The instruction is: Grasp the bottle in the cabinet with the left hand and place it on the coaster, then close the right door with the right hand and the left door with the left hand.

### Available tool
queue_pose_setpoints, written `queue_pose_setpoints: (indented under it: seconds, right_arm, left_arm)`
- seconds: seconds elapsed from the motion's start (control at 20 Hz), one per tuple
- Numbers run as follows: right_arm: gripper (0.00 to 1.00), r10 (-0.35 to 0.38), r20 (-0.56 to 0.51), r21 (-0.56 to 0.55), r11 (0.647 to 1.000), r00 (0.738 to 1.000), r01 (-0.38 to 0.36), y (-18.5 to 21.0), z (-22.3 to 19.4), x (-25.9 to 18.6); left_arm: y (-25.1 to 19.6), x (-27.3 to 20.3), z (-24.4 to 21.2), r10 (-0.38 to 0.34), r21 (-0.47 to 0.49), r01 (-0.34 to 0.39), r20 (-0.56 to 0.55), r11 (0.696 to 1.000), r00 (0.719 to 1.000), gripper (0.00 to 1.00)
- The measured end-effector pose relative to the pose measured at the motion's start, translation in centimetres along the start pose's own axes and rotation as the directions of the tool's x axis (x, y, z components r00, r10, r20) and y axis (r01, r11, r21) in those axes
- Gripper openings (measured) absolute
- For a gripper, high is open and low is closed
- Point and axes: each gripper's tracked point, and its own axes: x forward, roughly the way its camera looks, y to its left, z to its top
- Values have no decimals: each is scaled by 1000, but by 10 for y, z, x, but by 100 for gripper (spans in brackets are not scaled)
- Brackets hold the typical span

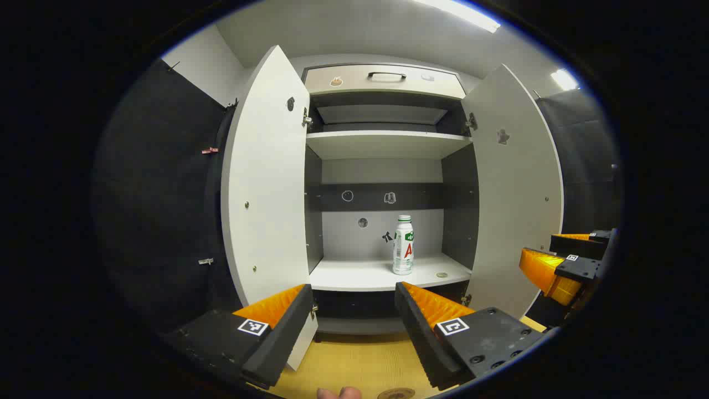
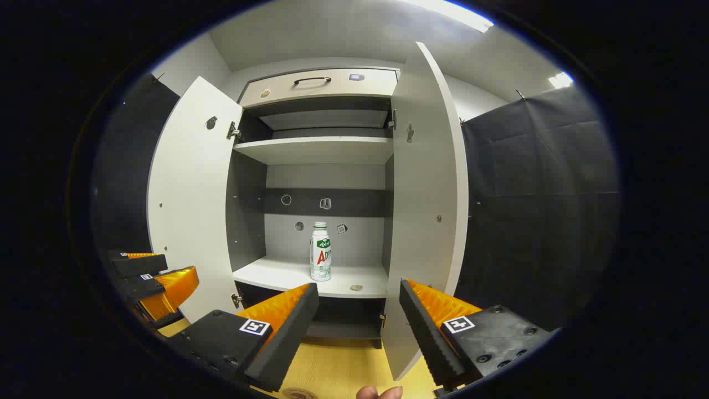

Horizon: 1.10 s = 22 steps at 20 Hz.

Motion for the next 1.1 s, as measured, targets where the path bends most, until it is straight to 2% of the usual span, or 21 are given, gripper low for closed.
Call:
queue_pose_setpoints:
  seconds: [0.4, 1.1]
  right_arm:
    - [97, -8, 0, 8, 1000, 1000, 8, 1, 2, 6]
    - [97, -16, 8, 1, 1000, 1000, 16, -1, 9, 6]
  left_arm:
    - [-3, 5, 7, -10, 34, 9, 18, 999, 1000, 95]
    - [-7, 9, 9, -21, 30, 21, 15, 999, 1000, 95]
